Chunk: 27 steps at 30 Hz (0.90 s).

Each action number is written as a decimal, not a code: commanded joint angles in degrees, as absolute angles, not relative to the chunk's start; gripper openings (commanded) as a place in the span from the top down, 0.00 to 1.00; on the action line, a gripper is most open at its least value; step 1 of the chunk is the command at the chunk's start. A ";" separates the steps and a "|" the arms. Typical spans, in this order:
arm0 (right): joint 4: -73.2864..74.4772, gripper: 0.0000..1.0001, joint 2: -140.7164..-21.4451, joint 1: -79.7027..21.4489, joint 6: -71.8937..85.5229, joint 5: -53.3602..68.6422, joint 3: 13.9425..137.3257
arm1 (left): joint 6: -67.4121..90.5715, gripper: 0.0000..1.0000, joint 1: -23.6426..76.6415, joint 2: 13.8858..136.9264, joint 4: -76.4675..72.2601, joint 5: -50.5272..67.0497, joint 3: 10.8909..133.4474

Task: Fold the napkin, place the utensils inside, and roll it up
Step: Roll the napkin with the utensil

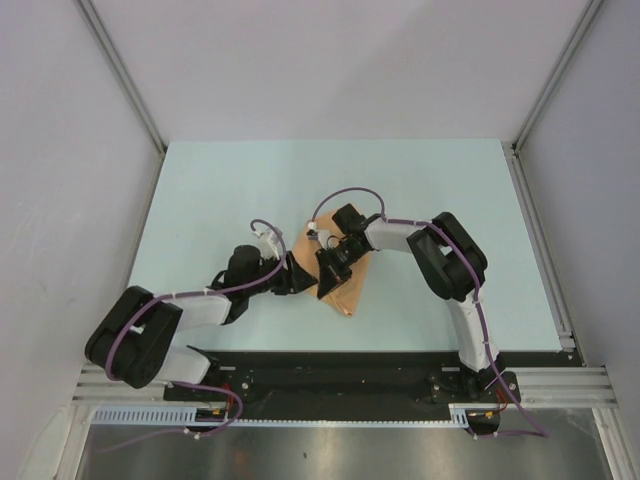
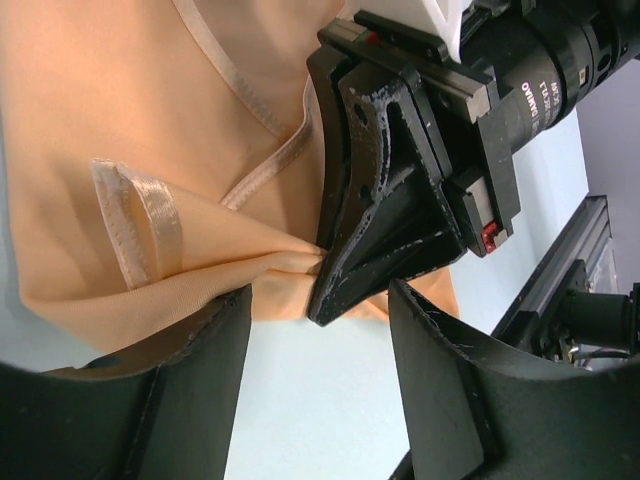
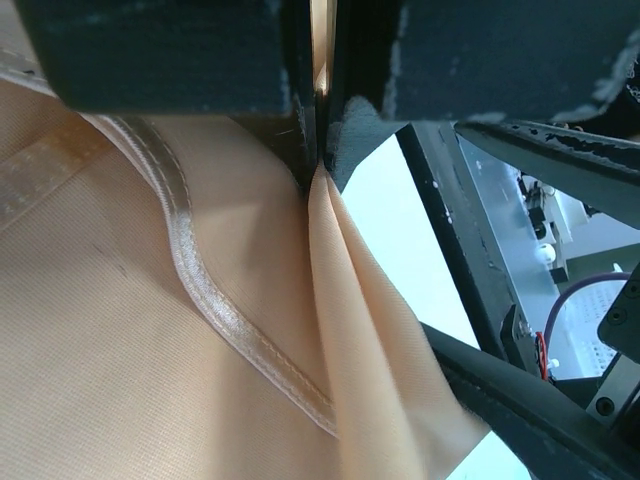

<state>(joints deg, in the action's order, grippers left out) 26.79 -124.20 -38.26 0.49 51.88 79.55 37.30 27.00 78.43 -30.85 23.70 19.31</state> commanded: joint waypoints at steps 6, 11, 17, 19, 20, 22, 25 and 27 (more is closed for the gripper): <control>29.62 1.00 -126.91 -38.23 1.32 48.43 79.72 | 34.98 0.39 27.33 85.51 -36.30 21.72 21.53; 27.60 0.94 -124.82 -37.71 2.81 48.87 78.93 | 35.24 0.40 27.33 87.97 -36.74 20.57 21.53; 25.05 0.69 -119.11 -36.12 5.45 48.16 76.12 | 36.56 0.42 27.16 89.30 -33.22 17.23 21.45; 24.79 0.64 -117.61 -35.60 5.71 47.81 75.06 | 37.35 0.42 27.16 90.08 -33.22 17.49 21.45; 24.52 0.63 -116.03 -35.60 5.89 47.46 73.93 | 37.53 0.42 27.16 90.78 -33.22 17.66 21.53; 24.17 0.60 -113.92 -35.07 6.15 46.32 72.34 | 38.23 0.42 27.16 91.40 -33.31 17.93 21.71; 21.98 0.55 -109.00 -34.37 6.59 45.88 68.74 | 38.32 0.42 27.16 92.46 -32.96 18.10 22.06; 20.31 0.48 -105.40 -34.45 6.77 44.31 66.28 | 38.23 0.42 27.07 92.99 -32.70 18.02 22.32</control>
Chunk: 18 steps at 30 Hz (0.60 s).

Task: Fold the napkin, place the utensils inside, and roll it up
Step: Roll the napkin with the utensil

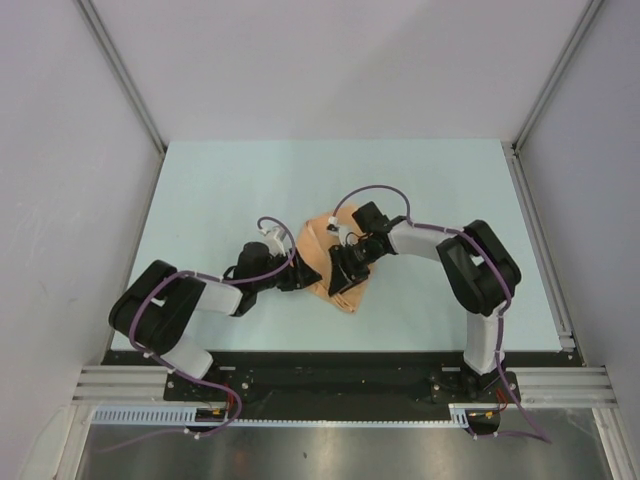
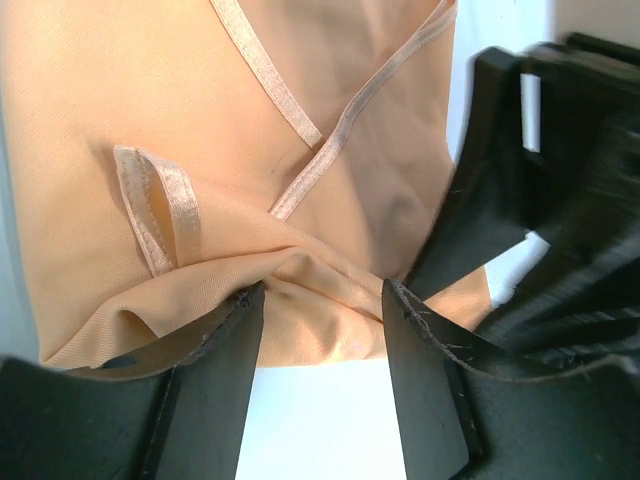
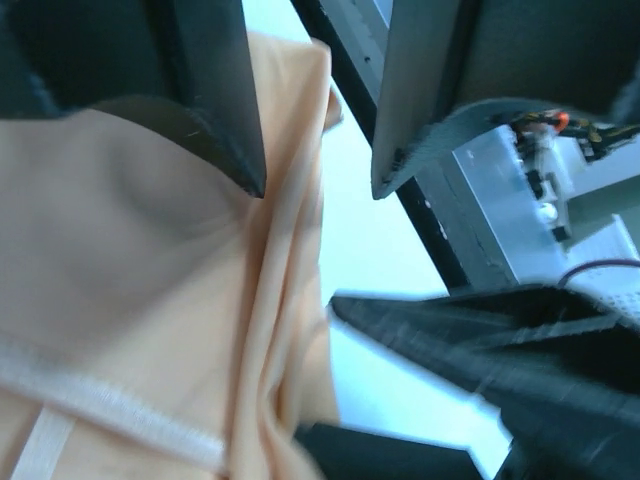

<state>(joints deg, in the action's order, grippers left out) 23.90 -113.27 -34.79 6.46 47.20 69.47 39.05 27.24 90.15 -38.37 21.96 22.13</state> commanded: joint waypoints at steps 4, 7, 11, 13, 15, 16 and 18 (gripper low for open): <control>16.09 0.37 -99.95 -36.12 5.71 39.39 61.71 | 38.41 0.43 27.07 93.16 -31.99 18.19 22.68; 13.36 0.32 -97.22 -38.40 4.57 32.63 59.34 | 38.50 0.43 26.98 92.99 -31.64 18.11 22.85; 10.73 0.29 -95.19 -42.71 1.85 21.46 56.87 | 38.50 0.43 26.98 92.64 -31.12 18.37 22.94; 8.71 0.28 -94.66 -45.34 0.62 16.63 55.90 | 38.50 0.43 26.98 92.37 -30.76 18.54 23.03; 8.09 0.26 -94.66 -47.97 0.18 11.37 55.46 | 38.41 0.43 26.90 92.20 -30.32 18.54 23.12; 7.48 0.26 -94.75 -48.95 0.18 9.95 55.37 | 38.32 0.43 26.89 92.11 -30.24 18.46 23.20; 6.95 0.26 -95.36 -49.92 -1.58 7.75 55.55 | 38.23 0.43 26.89 91.93 -29.97 18.63 23.29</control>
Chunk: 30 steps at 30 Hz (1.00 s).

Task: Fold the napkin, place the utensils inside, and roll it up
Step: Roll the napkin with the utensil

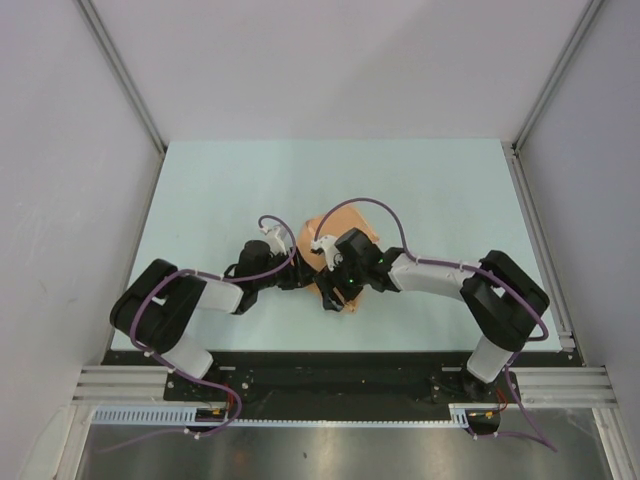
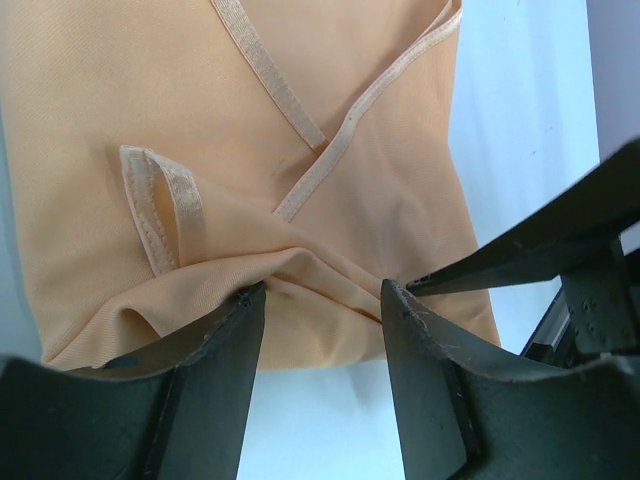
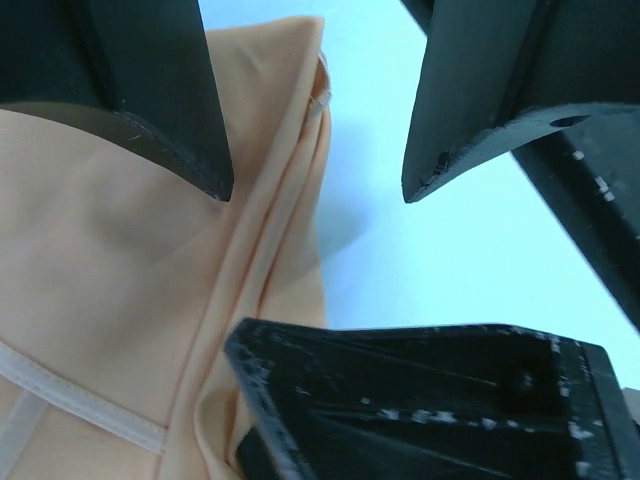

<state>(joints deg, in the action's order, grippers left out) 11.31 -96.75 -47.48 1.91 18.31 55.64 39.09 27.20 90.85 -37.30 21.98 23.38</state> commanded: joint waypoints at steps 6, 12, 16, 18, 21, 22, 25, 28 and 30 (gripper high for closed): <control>8.00 0.38 -98.52 -52.12 -1.85 3.27 56.95 | 38.23 0.43 26.89 91.06 -29.44 18.81 23.29; 8.35 0.55 -99.93 -52.38 -1.14 2.90 56.69 | 38.50 0.43 26.81 88.34 -28.66 19.16 23.47; 6.68 0.77 -100.11 -52.65 -0.35 4.47 56.42 | 38.23 0.42 26.81 86.93 -27.51 19.07 23.73; 6.94 1.00 -100.28 -51.95 -0.26 8.07 56.69 | 38.14 0.40 26.54 86.14 -27.07 19.51 23.56; 7.90 1.00 -100.46 -49.50 1.58 15.97 56.87 | 37.71 0.37 26.19 83.07 -25.84 19.34 23.20; 8.17 1.00 -100.63 -48.79 2.10 18.26 56.95 | 37.53 0.36 26.10 80.71 -25.40 19.07 23.12; 8.70 1.00 -101.34 -45.62 3.77 27.31 57.13 | 36.39 0.34 26.02 77.79 -22.86 17.93 23.12; 9.05 1.00 -102.83 -42.90 5.79 35.14 57.57 | 36.04 0.33 26.02 75.24 -21.18 18.45 23.12; 9.58 1.00 -104.14 -42.28 6.59 39.36 58.53 | 35.95 0.32 26.02 73.05 -20.13 18.89 22.85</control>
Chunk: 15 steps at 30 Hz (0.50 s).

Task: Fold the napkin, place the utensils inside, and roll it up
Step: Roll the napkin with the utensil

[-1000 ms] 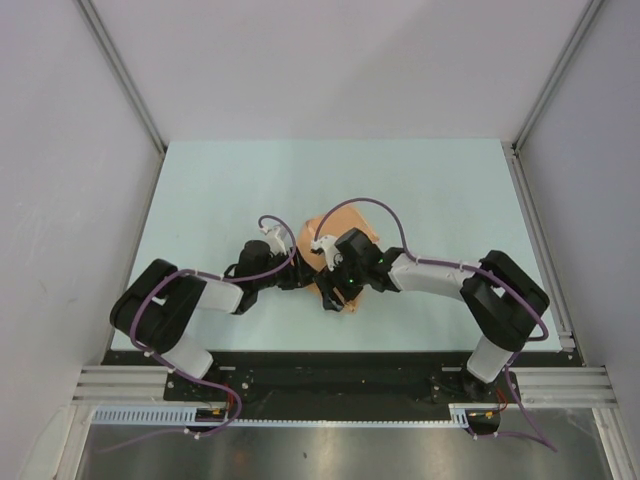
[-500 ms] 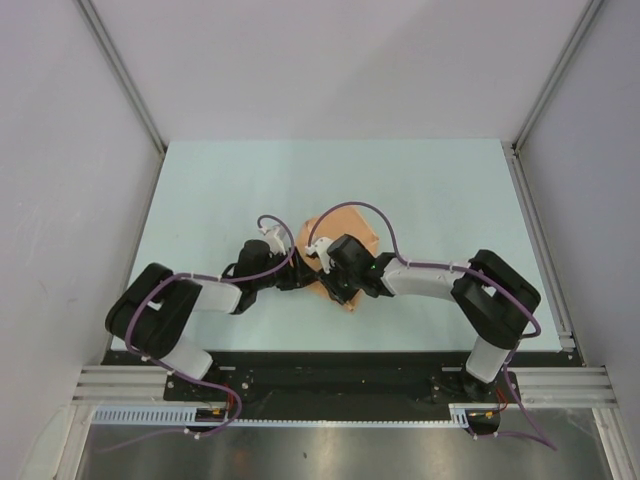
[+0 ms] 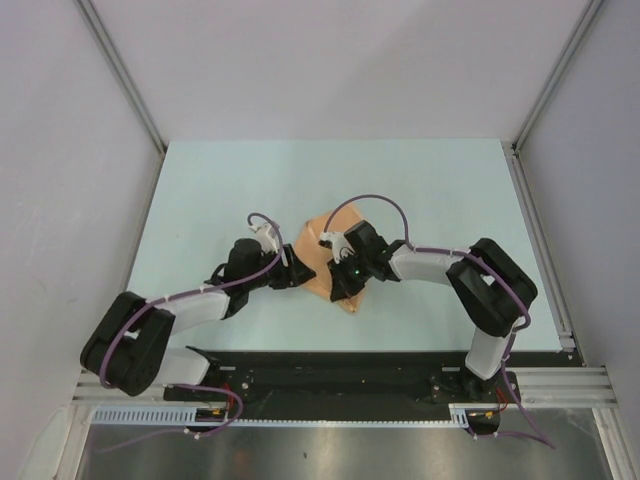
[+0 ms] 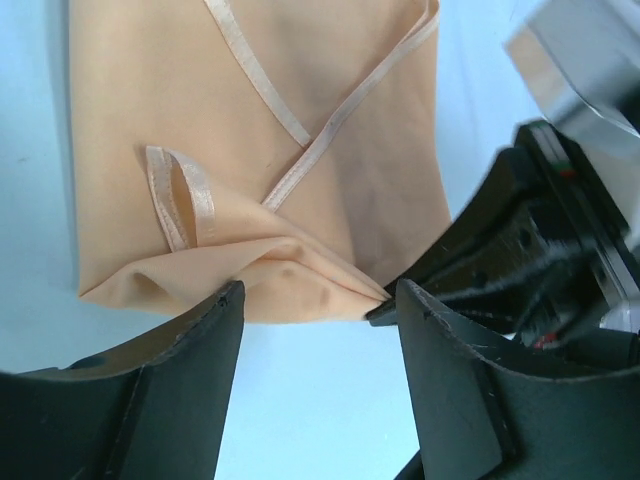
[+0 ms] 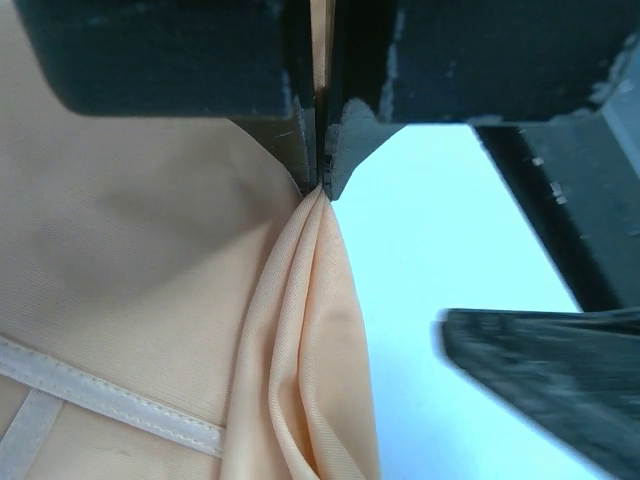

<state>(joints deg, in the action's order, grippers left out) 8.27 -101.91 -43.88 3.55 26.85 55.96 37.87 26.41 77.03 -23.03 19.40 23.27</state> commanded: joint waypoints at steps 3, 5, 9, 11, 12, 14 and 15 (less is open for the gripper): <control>11.59 1.00 -105.81 -41.49 7.38 42.79 60.46 | 34.55 0.30 26.02 69.10 -17.41 18.46 22.50; 12.30 1.00 -106.78 -40.70 8.08 45.25 61.52 | 32.71 0.28 26.02 67.33 -14.61 18.28 22.41; 14.32 1.00 -108.89 -39.55 8.61 46.76 63.54 | 31.29 0.27 25.84 64.60 -13.36 20.56 21.01; 15.20 1.00 -110.12 -38.94 8.35 47.02 64.68 | 32.16 0.27 25.93 64.86 -15.55 22.75 20.13; 15.81 1.00 -110.47 -38.85 8.09 47.20 64.86 | 32.43 0.27 25.84 65.21 -16.25 22.85 19.95; 16.34 1.00 -111.53 -38.59 7.74 47.46 65.39 | 32.87 0.27 25.84 67.23 -18.27 23.38 20.30; 16.52 1.00 -111.88 -38.41 7.82 47.72 65.48 | 32.96 0.27 25.84 68.11 -18.89 24.25 20.65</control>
<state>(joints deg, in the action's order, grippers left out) 14.00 -110.21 -39.13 7.51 44.58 63.07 33.85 26.22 66.06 -15.40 21.17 20.51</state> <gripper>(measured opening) 0.019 0.725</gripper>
